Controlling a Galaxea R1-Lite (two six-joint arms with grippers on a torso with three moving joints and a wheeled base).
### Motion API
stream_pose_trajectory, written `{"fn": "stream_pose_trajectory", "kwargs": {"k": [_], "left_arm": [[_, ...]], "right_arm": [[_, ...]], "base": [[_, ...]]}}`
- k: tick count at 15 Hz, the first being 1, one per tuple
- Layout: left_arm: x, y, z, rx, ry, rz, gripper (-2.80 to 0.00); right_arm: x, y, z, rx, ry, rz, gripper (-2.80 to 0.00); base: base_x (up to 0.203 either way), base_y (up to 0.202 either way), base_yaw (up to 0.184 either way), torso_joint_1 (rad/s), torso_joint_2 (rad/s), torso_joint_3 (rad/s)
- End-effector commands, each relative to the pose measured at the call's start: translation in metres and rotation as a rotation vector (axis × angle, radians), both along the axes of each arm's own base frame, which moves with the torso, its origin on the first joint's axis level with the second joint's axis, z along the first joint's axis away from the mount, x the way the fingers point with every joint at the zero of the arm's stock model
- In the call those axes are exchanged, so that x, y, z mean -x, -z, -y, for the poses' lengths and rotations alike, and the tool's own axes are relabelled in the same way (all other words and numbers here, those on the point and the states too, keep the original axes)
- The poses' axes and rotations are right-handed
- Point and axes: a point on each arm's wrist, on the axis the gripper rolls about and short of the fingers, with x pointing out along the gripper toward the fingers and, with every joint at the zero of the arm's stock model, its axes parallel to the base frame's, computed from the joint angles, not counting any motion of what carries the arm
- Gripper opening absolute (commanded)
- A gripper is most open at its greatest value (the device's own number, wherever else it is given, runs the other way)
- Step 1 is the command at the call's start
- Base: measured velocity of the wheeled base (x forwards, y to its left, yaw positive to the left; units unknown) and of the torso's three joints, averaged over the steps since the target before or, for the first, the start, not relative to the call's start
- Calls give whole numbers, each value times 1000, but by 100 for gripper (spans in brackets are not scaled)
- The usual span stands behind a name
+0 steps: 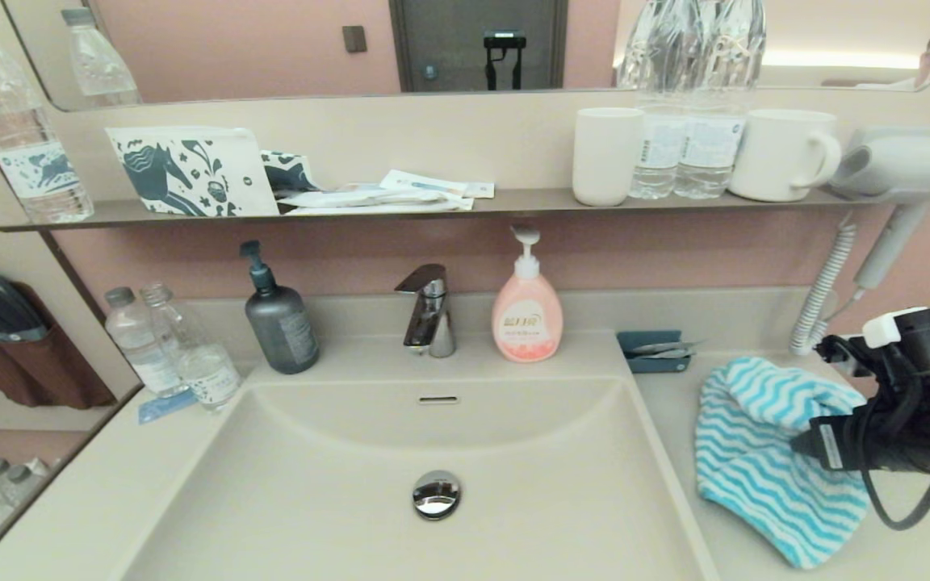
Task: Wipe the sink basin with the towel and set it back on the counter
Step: Wipe the sink
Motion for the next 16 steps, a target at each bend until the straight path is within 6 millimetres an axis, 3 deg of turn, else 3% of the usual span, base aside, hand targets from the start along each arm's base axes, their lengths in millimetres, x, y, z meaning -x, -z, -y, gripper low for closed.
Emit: {"fn": "stream_pose_trajectory", "kwargs": {"k": [1, 3, 5, 8, 11, 16], "left_arm": [[0, 0, 0, 0, -1, -1, -280], [0, 0, 0, 0, -1, 0, -280], [0, 0, 0, 0, 0, -1, -280], [0, 0, 0, 0, 0, -1, -280], [0, 0, 0, 0, 0, -1, -280], [0, 0, 0, 0, 0, -1, -280]], "right_arm": [[22, -33, 2, -5, 6, 49, 0], [28, -42, 7, -10, 26, 31, 0], [22, -45, 21, -9, 82, 44, 0], [14, -57, 32, -166, 103, 76, 0], [10, -59, 29, -232, 101, 62, 0], [-8, -80, 10, -368, 99, 66, 0]], "base": [[0, 0, 0, 0, 0, 0], [0, 0, 0, 0, 0, 0], [0, 0, 0, 0, 0, 0], [0, 0, 0, 0, 0, 0], [0, 0, 0, 0, 0, 0], [0, 0, 0, 0, 0, 0]]}}
